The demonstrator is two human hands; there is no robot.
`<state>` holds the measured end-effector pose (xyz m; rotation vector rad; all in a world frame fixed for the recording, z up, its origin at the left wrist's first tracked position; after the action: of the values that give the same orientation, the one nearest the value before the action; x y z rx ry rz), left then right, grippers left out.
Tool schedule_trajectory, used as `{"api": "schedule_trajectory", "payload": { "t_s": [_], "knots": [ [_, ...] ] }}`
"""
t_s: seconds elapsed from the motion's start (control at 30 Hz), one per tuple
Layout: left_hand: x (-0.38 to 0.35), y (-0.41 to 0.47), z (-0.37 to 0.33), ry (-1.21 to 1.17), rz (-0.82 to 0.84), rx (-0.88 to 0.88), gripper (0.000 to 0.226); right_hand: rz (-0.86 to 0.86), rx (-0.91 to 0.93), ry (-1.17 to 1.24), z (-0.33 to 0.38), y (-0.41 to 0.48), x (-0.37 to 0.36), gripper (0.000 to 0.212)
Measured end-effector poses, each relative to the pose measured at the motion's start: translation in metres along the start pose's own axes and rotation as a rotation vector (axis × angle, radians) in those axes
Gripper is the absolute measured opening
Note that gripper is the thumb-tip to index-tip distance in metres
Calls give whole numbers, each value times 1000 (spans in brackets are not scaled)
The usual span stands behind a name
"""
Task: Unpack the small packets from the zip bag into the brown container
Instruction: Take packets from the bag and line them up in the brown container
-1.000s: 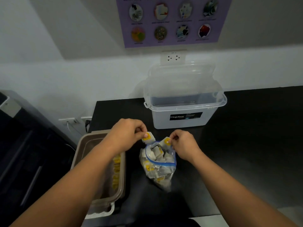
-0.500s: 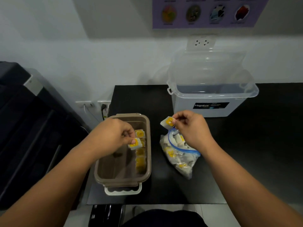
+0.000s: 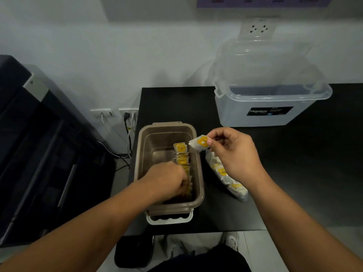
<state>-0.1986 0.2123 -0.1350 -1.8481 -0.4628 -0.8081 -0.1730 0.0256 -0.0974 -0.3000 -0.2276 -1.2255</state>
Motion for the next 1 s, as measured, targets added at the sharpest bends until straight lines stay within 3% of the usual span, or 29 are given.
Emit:
{"api": "schedule_trajectory", "payload": {
  "t_s": [0.2,0.43,0.57,0.73,0.87,1.0],
  "knots": [
    [1,11,-8,80,-6,93,15,-24,-1,13,0,-4,-3,12],
    [-3,15,-7,51,-19,76,14,37,-9,-18,1,-4,-6,14],
    [14,4,10,-163,-38,29,16,94,-34,-86,3,-4,-4,17],
    [43,-37,23,-472,-256,-114,33,223,41,-202,9,-1,-12,15],
    [40,-42,20,-366,-344,-90,13,344,81,-240,10,1,-25,15],
    [30,-37,25,-268,-248,-19,9,343,61,-265,6,0,-26,17]
  ]
}}
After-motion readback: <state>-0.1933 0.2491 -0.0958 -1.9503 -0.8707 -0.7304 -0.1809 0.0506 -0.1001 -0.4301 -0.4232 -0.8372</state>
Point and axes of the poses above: each hand's wrist, its own y-axis towards the middle knuckle, its own x-axis out of the back of the hand, z = x × y, the point moved 2 cm from there along y, towards the middle knuckle, and after that the axes turned 14 degrees about z, right-handed, at the moved point
